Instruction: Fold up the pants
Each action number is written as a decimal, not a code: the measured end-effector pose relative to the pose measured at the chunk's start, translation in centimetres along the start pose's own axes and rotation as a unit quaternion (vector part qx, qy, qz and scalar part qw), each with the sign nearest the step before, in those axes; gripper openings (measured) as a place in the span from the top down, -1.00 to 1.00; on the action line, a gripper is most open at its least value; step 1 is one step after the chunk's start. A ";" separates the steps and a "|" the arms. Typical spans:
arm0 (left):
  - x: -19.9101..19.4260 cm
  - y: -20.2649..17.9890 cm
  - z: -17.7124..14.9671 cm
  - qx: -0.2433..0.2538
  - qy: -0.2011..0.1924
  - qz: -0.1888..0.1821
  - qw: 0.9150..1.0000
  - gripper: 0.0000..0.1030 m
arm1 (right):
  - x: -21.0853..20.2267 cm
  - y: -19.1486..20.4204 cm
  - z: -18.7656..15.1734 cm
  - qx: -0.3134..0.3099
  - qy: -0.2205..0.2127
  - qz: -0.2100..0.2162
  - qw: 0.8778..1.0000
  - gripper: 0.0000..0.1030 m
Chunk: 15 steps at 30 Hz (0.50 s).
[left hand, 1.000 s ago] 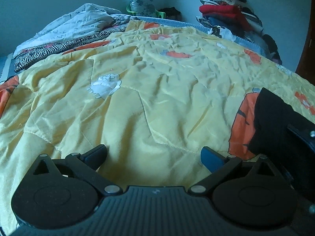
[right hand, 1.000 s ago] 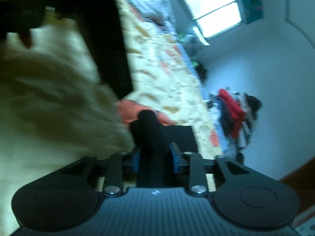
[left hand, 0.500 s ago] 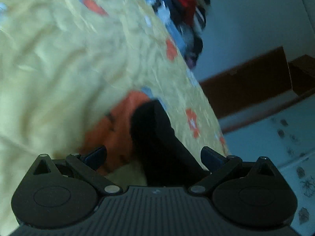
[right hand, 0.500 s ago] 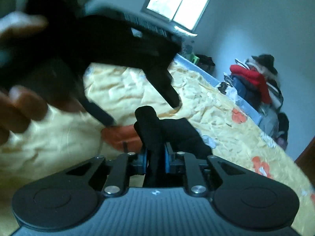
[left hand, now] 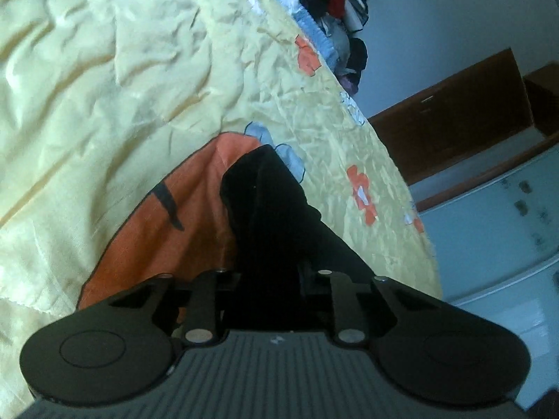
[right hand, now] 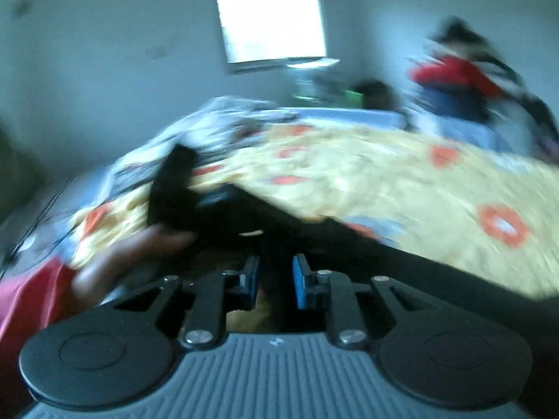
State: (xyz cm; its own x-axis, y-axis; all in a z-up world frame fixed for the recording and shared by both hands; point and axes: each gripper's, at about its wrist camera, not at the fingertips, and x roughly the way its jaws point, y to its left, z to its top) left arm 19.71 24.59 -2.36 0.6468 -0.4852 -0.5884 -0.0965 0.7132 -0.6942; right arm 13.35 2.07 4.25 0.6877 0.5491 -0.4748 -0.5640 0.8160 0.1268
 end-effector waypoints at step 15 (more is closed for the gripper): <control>-4.3 -15.2 -6.7 0.154 -0.084 0.030 0.984 0.61 | -4.0 -5.8 -1.8 0.175 -0.046 0.041 0.983 0.61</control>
State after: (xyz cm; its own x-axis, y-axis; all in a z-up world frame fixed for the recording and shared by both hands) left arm 13.33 12.43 7.93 0.7655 -0.3659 -0.5292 0.0796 0.8701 -0.4864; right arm 13.03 -5.19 3.86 0.6939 0.6160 -0.3729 -0.4376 0.7720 0.4609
